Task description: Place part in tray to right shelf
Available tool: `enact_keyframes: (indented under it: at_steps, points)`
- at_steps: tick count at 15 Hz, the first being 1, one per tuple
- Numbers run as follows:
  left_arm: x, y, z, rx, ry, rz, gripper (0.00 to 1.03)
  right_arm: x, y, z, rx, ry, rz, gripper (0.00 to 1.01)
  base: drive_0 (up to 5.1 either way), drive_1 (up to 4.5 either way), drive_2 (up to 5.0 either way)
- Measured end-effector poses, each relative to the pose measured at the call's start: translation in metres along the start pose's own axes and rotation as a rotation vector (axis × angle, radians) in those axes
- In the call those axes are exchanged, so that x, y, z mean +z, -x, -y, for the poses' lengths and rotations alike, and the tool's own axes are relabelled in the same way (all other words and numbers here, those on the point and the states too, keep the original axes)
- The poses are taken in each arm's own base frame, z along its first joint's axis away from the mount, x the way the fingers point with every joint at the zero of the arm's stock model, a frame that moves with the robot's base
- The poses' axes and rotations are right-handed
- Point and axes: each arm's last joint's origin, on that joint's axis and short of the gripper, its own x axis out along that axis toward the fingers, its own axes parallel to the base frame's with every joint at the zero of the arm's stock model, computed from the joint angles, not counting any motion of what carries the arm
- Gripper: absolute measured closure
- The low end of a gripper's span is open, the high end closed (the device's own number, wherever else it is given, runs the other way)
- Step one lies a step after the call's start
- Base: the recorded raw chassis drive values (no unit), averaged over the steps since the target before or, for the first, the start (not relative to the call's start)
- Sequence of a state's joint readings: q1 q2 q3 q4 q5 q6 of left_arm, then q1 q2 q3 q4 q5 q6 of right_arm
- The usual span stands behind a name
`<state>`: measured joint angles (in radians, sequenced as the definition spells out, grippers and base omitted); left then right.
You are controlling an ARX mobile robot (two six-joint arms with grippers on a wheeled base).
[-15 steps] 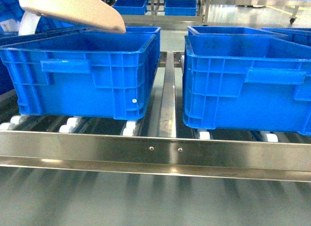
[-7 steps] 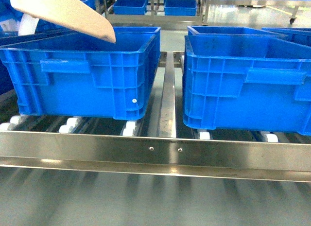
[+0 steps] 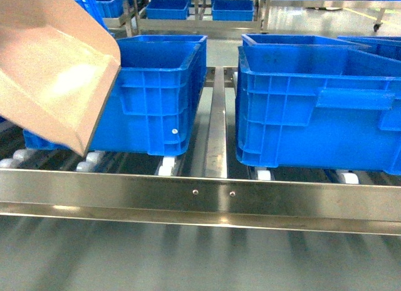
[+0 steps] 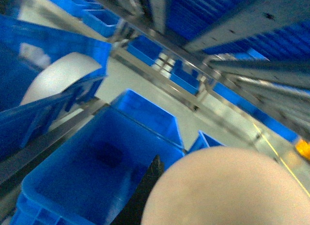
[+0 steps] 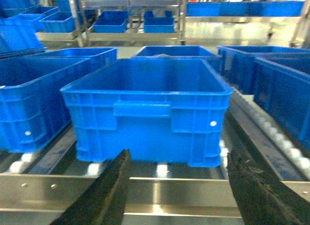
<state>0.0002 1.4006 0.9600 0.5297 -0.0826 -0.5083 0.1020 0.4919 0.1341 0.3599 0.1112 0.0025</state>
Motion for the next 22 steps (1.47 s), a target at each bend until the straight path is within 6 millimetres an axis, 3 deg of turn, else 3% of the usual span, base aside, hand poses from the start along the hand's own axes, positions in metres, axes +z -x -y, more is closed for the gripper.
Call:
enact_keyframes:
  at_steps: [2,4,5,6,8,13,16,17,22]
  points:
    - [-0.009,0.038,-0.002,-0.128,-0.251,0.029,0.91,-0.008,0.005,0.011,-0.006,0.0,-0.008,0.6,0.0,0.0,0.0]
    - [-0.05,0.07,-0.03,-0.078,-0.428,-0.074,0.91,-0.014,0.01,0.011,0.008,0.0,-0.004,0.88,0.0,0.0,0.0]
    - [-0.06,0.08,-0.04,-0.057,-0.443,-0.086,0.91,-0.016,0.012,0.011,0.009,0.001,-0.006,1.0,0.0,0.0,0.0]
    - [-0.062,0.094,-0.042,-0.064,-0.468,-0.066,0.91,-0.018,0.014,0.011,0.008,0.0,-0.004,0.99,0.0,0.0,0.0]
    - [-0.09,0.119,-0.057,-0.05,-0.493,-0.15,0.91,-0.022,0.018,0.011,0.008,0.0,-0.002,0.99,0.0,0.0,0.0]
    - [-0.101,0.158,-0.069,-0.049,-0.495,-0.134,0.91,-0.028,0.024,0.011,0.008,0.0,0.015,0.99,0.0,0.0,0.0]
    - [-0.104,0.174,-0.072,-0.053,-0.494,-0.119,0.91,-0.035,0.033,0.011,0.011,0.0,-0.042,0.99,0.0,0.0,0.0]
    - [-0.106,0.179,-0.073,-0.052,-0.495,-0.124,0.91,-0.029,0.037,0.011,0.01,-0.001,0.021,0.99,0.0,0.0,0.0]
    - [-0.113,0.197,-0.079,-0.056,-0.494,-0.112,0.91,-0.031,0.037,0.011,0.009,0.0,0.003,0.99,0.0,0.0,0.0]
